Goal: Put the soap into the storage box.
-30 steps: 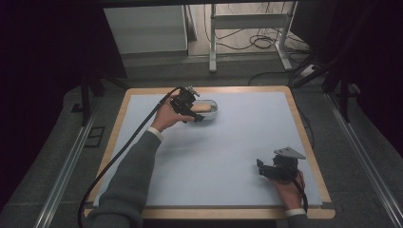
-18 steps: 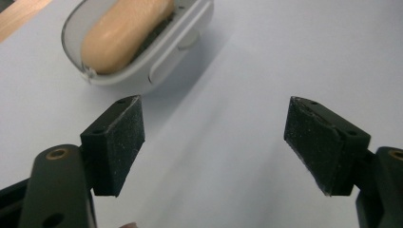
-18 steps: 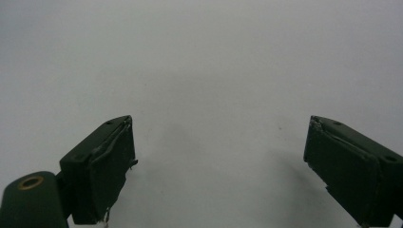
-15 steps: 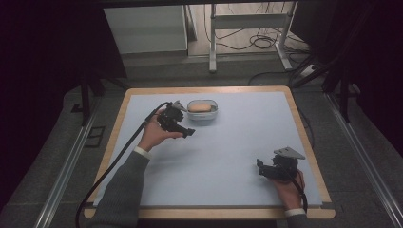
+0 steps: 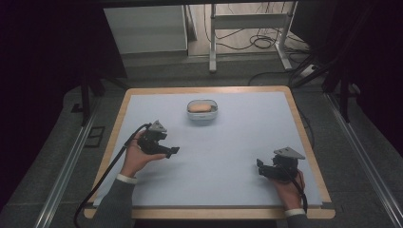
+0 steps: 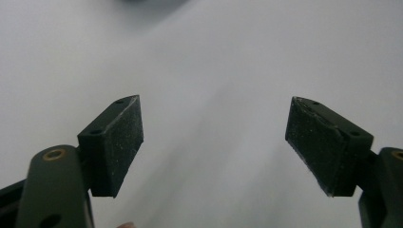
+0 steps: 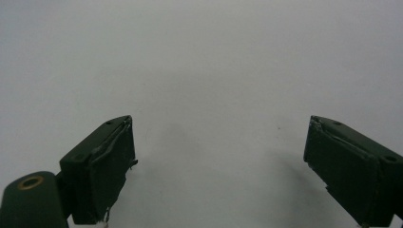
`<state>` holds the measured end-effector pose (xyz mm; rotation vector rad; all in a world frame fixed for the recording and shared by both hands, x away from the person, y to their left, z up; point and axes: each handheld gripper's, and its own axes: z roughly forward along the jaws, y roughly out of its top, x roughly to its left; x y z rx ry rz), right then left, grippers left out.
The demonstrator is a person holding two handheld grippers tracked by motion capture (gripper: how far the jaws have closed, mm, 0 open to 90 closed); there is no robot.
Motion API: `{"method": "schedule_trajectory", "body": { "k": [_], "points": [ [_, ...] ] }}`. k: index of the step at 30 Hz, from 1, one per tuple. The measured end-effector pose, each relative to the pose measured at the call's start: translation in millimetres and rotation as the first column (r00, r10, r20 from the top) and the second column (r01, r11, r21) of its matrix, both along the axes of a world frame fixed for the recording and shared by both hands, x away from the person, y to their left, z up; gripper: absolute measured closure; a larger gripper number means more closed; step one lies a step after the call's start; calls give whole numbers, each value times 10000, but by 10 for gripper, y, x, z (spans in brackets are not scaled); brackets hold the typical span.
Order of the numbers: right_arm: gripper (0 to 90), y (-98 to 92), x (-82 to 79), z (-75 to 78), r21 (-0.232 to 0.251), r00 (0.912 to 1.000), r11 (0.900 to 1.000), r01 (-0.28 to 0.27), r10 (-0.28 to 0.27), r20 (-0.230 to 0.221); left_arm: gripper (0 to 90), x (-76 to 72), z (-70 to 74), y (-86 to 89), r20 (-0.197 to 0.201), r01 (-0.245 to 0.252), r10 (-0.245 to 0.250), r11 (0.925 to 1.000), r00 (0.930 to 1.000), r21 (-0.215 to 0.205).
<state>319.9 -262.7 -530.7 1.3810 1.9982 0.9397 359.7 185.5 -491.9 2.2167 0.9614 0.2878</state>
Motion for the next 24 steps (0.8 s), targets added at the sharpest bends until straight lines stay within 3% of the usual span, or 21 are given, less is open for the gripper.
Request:
{"method": "schedule_trajectory", "body": {
  "k": [11,24],
  "points": [
    [103,3,3,-2,-61,10000,10000,10,-10,11,196,-250,-274,302,-436,-819,809,9964,9958,-230],
    [102,2,7,-2,-26,10000,10000,-49,49,-19,190,-287,-300,316,-385,-926,917,9955,9950,-210]
  ]
}}
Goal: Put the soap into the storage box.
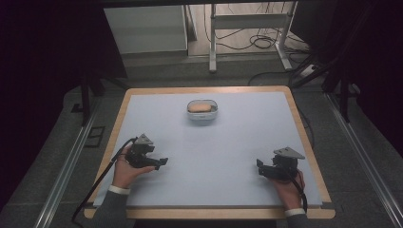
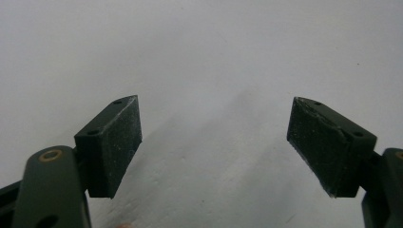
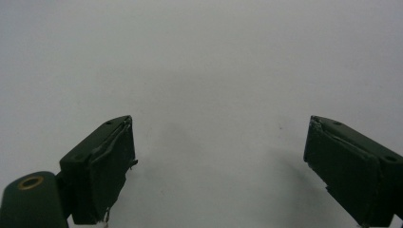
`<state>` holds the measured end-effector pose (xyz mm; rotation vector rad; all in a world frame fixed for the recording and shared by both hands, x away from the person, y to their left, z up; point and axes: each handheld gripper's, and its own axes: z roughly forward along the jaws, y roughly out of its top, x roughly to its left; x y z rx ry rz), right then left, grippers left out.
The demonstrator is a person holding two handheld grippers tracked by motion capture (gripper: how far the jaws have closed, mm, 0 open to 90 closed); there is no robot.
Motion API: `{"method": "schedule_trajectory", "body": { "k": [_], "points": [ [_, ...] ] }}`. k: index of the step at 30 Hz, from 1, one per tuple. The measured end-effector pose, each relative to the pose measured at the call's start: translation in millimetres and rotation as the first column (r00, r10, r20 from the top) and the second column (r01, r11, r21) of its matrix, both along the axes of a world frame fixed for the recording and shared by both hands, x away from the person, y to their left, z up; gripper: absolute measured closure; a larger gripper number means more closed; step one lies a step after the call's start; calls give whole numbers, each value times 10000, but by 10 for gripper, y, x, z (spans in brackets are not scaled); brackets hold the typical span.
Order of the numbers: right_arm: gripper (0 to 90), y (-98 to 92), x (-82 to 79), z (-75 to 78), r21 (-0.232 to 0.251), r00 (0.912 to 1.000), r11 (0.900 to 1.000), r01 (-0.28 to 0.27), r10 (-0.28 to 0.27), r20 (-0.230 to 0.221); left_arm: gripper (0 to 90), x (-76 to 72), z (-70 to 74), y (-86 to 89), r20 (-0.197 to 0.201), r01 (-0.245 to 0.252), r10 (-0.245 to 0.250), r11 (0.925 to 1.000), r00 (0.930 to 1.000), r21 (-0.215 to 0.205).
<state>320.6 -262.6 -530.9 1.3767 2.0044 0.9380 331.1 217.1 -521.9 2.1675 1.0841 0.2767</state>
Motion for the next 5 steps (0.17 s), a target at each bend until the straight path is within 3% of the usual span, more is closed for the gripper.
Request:
{"method": "schedule_trajectory", "body": {
  "k": [5],
  "points": [
    [102,-21,9,0,204,10000,9998,-27,28,-75,185,-25,13,5,39,23,-23,10000,10000,-8]
  ]
}}
